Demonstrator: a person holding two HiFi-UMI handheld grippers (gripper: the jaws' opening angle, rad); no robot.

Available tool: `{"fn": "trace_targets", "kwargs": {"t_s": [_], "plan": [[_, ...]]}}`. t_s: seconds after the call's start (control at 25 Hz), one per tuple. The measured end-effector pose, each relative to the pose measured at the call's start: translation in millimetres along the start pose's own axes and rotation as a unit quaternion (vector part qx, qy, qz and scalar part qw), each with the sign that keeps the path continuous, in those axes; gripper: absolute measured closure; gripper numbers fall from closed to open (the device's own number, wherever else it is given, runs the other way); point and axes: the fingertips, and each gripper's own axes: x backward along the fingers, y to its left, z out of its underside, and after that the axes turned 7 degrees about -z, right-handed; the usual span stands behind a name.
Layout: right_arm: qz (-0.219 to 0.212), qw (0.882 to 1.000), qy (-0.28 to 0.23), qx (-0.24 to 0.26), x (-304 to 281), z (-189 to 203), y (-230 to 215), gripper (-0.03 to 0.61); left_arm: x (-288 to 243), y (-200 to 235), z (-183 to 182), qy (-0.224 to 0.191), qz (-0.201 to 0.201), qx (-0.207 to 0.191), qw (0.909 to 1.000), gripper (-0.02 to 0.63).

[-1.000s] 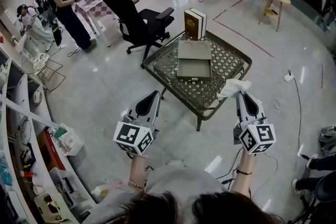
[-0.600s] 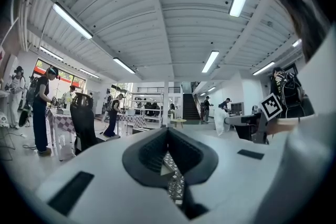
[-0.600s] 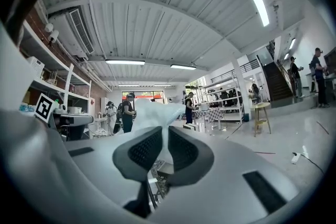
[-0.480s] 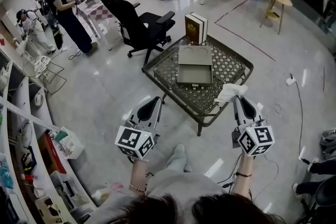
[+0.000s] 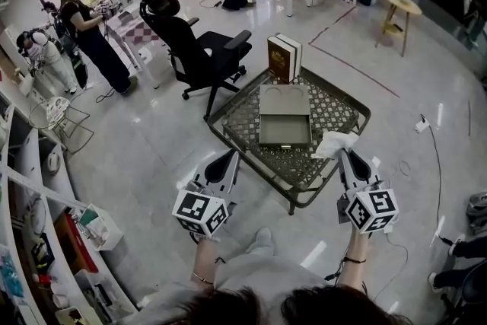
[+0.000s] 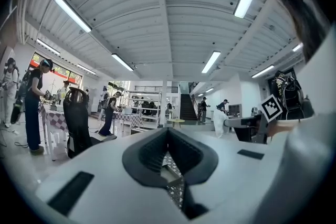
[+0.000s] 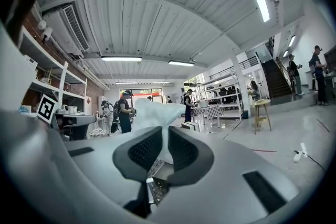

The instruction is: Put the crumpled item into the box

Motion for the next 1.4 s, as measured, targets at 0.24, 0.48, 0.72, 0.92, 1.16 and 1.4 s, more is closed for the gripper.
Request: {"fn": "trace_targets", "kwargs": {"t_s": [0.24,0.48,0.72,0.92,1.16,1.4], "plan": [[0.009,1.0,0.001,-0.003,-36.7,-1.6,-11.9,0.525,-36.9,24.4,-2.8,-0.002,0.015,0.001,0.9999,0.597],[0.017,1.0,0.002,-0.008,-68.6,1.9,-16.0,0.525,-64.1,46.6,0.1,0.001,0.031,0.001,0.9995,0.597],[0.024,1.0,0.012,-0.009,-88.5,8.1,-17.4,0.525,-81.4,62.0,2.7,0.004,0.042,0.005,0.9991,0.596],[0.024,0.999,0.027,-0.015,-106.7,14.9,-23.9,0.525,-94.4,70.7,10.1,0.013,0.043,0.015,0.9989,0.597],[0.014,0.998,0.046,-0.028,-127.6,27.0,-35.2,0.525,-112.5,76.0,25.4,0.034,0.041,0.025,0.9983,0.597],[-0.002,0.997,0.065,-0.034,-164.2,32.4,-65.6,0.525,-153.3,82.1,33.1,0.046,0.034,0.031,0.9979,0.597]]}}
